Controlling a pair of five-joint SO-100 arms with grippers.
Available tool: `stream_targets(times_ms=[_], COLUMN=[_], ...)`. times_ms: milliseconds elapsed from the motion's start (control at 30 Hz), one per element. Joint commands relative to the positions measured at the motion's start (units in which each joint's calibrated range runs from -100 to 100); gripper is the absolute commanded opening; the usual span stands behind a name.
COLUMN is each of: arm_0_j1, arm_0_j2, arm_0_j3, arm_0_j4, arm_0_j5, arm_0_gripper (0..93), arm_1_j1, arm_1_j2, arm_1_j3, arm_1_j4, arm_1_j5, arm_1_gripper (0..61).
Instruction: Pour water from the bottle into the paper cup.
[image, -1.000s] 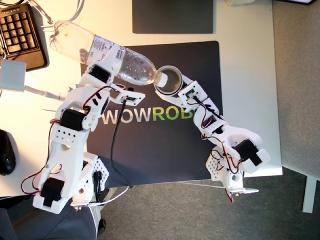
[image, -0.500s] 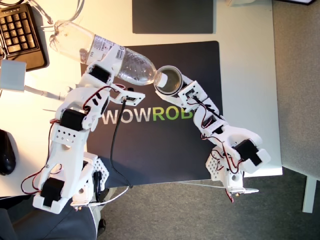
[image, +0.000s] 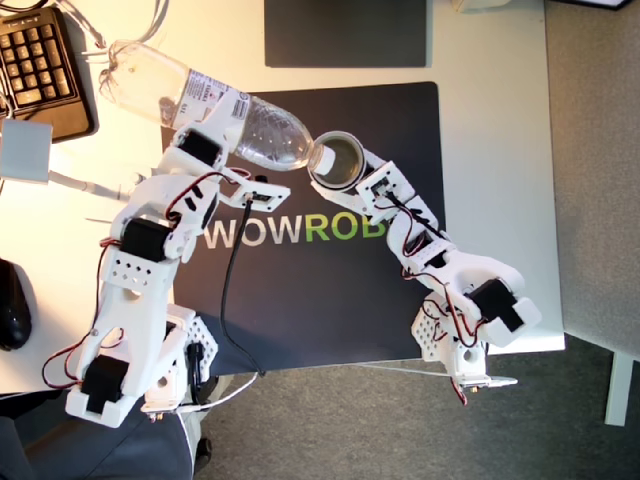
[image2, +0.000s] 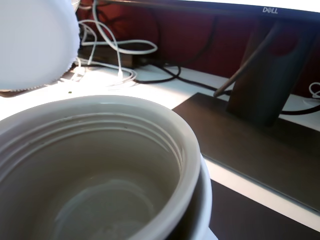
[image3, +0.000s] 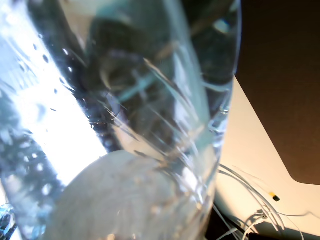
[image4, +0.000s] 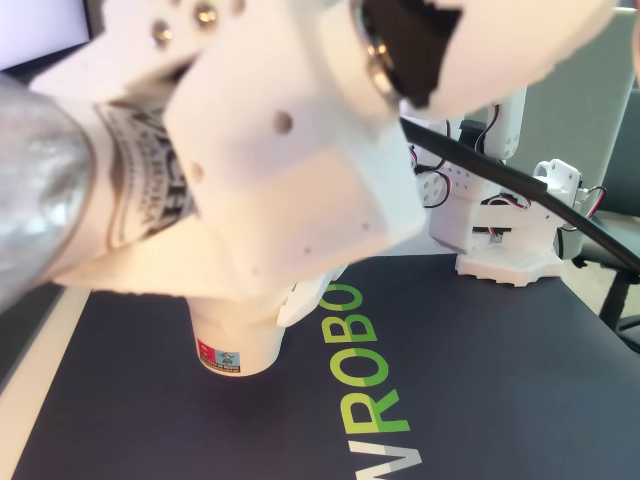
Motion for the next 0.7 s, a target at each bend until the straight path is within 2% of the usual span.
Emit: stream_targets(times_ms=[0, 667], arm_0_j1=[0.51, 0.51], arm_0_j2=[-7.33, -6.81], arm_0_j3=[-0.50, -0.50], arm_0_j4=[-0.37, -0.45], arm_0_j5=[-0.10, -0.15], arm_0_gripper=[0.0, 0.0], arm_1_j1=[0.68, 0.56], arm_1_j2=[-2.27, -2.35], arm_1_j3=[-4.86, -4.59], arm_1_j4=[-0.48, -0.81], arm_1_j5=[-0.29, -0.29], arm_1_gripper=[0.1, 0.1])
